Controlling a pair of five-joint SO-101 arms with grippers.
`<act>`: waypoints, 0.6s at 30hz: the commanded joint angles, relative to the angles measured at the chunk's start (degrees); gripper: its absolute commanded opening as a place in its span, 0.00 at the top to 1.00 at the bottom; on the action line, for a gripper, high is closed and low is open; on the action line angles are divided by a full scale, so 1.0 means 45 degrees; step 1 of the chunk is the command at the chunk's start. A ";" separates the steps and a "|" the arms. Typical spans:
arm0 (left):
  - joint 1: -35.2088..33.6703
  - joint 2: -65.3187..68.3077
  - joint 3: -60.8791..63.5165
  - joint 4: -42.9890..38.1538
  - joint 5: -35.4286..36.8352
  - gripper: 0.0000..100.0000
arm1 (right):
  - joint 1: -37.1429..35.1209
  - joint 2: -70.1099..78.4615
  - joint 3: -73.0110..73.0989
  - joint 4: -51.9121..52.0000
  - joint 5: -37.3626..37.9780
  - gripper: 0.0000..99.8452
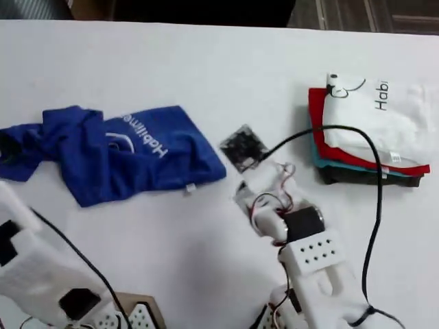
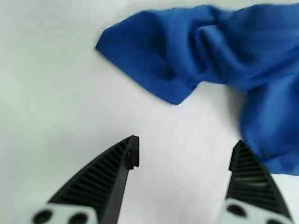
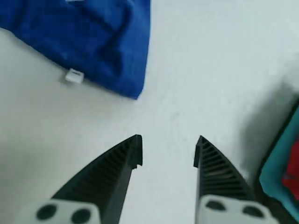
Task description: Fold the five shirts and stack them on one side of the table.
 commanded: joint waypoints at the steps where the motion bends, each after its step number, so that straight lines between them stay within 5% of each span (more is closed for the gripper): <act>1: -0.1407 0.0195 -0.0127 -0.0195 -0.0254 0.68 | -0.1006 0.1690 -0.1719 0.0068 -0.0078 0.81; 8: -0.3849 0.0762 -0.0166 -0.0293 -0.0821 0.68 | -0.1846 0.7961 -0.7717 0.1338 -0.0117 0.81; 18: -0.7463 0.0860 -0.0068 -0.0723 -0.0957 0.68 | -0.5480 1.3626 -1.5297 0.2647 -0.0117 0.81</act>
